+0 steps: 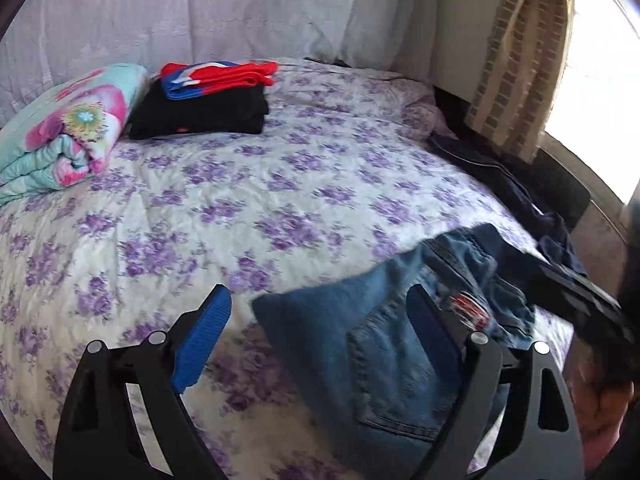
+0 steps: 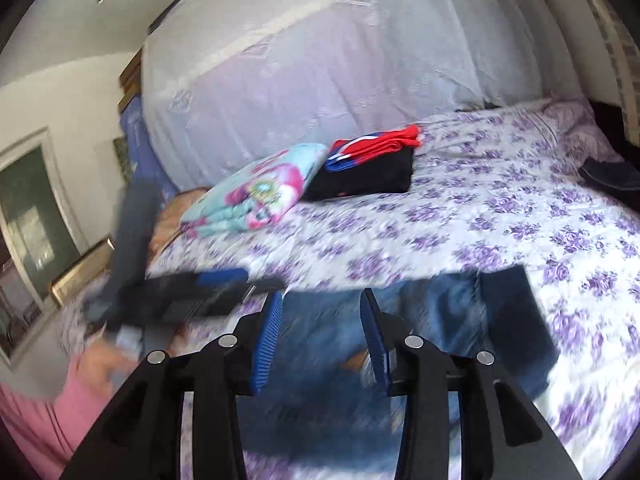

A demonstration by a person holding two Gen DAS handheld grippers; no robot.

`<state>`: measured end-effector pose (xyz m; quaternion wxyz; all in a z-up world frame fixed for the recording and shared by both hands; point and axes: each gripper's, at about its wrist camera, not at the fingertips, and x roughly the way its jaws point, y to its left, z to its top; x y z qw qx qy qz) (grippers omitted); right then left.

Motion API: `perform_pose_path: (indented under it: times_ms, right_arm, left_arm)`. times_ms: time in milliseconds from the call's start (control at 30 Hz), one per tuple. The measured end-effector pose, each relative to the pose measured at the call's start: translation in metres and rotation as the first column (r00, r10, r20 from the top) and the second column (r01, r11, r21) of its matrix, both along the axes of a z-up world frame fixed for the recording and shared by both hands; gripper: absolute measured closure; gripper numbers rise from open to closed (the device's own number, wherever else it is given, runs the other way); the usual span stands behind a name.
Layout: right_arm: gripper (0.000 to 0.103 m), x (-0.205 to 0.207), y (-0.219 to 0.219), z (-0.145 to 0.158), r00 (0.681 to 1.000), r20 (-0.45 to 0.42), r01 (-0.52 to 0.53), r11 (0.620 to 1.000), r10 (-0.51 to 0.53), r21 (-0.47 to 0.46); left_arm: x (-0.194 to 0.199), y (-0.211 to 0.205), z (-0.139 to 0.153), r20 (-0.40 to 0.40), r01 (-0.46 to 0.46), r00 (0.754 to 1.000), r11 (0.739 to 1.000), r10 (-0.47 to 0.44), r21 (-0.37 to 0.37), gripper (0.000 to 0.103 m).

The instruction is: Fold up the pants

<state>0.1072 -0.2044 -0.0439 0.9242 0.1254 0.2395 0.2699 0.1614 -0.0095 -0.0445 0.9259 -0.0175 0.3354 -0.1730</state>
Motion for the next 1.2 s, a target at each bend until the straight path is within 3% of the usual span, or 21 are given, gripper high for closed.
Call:
perform_pose_path:
  times_ms: [67, 100, 133, 167, 200, 233, 267, 333, 367, 467, 533, 667, 733, 833, 900, 967, 1067, 1200]
  right_arm:
    - [0.063, 0.039, -0.018, -0.013, 0.992, -0.11, 0.068, 0.998, -0.069, -0.013]
    - [0.066, 0.053, -0.026, -0.022, 0.98, -0.154, 0.118, 0.992, -0.124, -0.048]
    - [0.082, 0.067, -0.036, -0.035, 0.97, -0.196, 0.136, 0.989, -0.144, -0.053]
    - [0.089, 0.076, -0.044, -0.048, 0.964, -0.225, 0.138, 0.99, -0.142, -0.035]
    - [0.098, 0.077, -0.054, -0.056, 0.964, -0.231, 0.135, 0.991, -0.13, 0.008]
    - [0.099, 0.074, -0.06, -0.056, 0.965, -0.236, 0.13, 0.99, -0.114, 0.052]
    - [0.098, 0.066, -0.061, -0.054, 0.966, -0.236, 0.129, 0.989, -0.109, 0.072]
    - [0.08, 0.039, -0.06, -0.036, 0.975, -0.187, 0.135, 0.987, -0.118, 0.082]
    - [0.06, 0.022, -0.054, -0.025, 0.984, -0.137, 0.122, 0.99, -0.111, 0.076]
    - [0.058, -0.031, -0.025, -0.004, 1.0, 0.002, -0.02, 0.999, 0.02, 0.041]
    - [0.059, -0.057, -0.003, -0.008, 0.996, 0.058, -0.072, 0.997, 0.073, -0.027]
    - [0.061, -0.066, 0.024, -0.06, 1.0, 0.001, -0.027, 0.966, 0.028, -0.256]
    - [0.059, -0.08, 0.03, -0.06, 0.998, 0.061, -0.001, 0.953, 0.02, -0.304]
    - [0.05, -0.108, 0.037, -0.04, 0.987, 0.143, -0.029, 0.956, 0.073, -0.292]
    - [0.042, -0.122, 0.045, -0.035, 0.979, 0.155, -0.081, 0.948, 0.134, -0.308]
    - [0.04, -0.13, 0.051, -0.037, 0.978, 0.124, -0.12, 0.938, 0.168, -0.325]
    - [0.038, -0.137, 0.049, -0.045, 0.983, 0.044, -0.162, 0.951, 0.18, -0.262]
    - [0.035, -0.141, 0.038, -0.055, 0.994, 0.024, -0.098, 0.964, 0.107, -0.246]
  left_arm:
    - [0.001, -0.012, -0.016, -0.057, 0.048, 0.997, 0.999, -0.049, -0.014, 0.016]
    - [0.007, -0.015, -0.03, -0.088, 0.025, 0.996, 1.0, -0.024, 0.007, 0.016]
    - [0.014, -0.015, -0.043, -0.119, 0.006, 0.993, 1.0, -0.003, 0.024, 0.014]
    - [0.022, -0.012, -0.058, -0.154, 0.002, 0.988, 1.0, -0.001, 0.008, 0.011]
    - [0.03, -0.005, -0.073, -0.203, -0.02, 0.979, 0.998, 0.007, -0.06, 0.008]
    - [0.034, 0.002, -0.078, -0.24, -0.035, 0.971, 0.992, 0.005, -0.12, 0.005]
    - [0.036, 0.007, -0.078, -0.267, -0.038, 0.964, 0.987, -0.004, -0.154, 0.006]
    - [0.03, 0.009, -0.063, -0.249, -0.048, 0.968, 0.992, 0.017, -0.119, 0.007]
    - [0.022, 0.011, -0.054, -0.214, -0.059, 0.976, 0.992, 0.034, -0.112, 0.008]
    - [-0.003, 0.02, -0.032, -0.146, -0.045, 0.989, 0.988, 0.024, -0.145, 0.007]
    - [-0.017, 0.023, -0.032, -0.13, -0.054, 0.991, 0.988, 0.036, -0.144, 0.007]
    - [-0.031, 0.01, -0.07, -0.159, -0.065, 0.986, 0.997, 0.058, -0.041, 0.006]
    - [-0.037, 0.017, -0.081, -0.178, -0.085, 0.982, 0.993, 0.07, -0.08, 0.005]
    - [-0.036, 0.038, -0.07, -0.236, -0.109, 0.969, 0.979, 0.067, -0.169, 0.007]
    - [-0.042, 0.055, -0.059, -0.221, -0.141, 0.971, 0.969, 0.095, -0.203, 0.007]
    - [-0.047, 0.063, -0.055, -0.238, -0.149, 0.967, 0.963, 0.094, -0.225, 0.007]
    - [-0.054, 0.067, -0.061, -0.312, -0.128, 0.95, 0.941, 0.025, -0.314, 0.007]
    - [-0.064, 0.049, -0.074, -0.375, -0.082, 0.924, 0.919, -0.075, -0.386, 0.007]
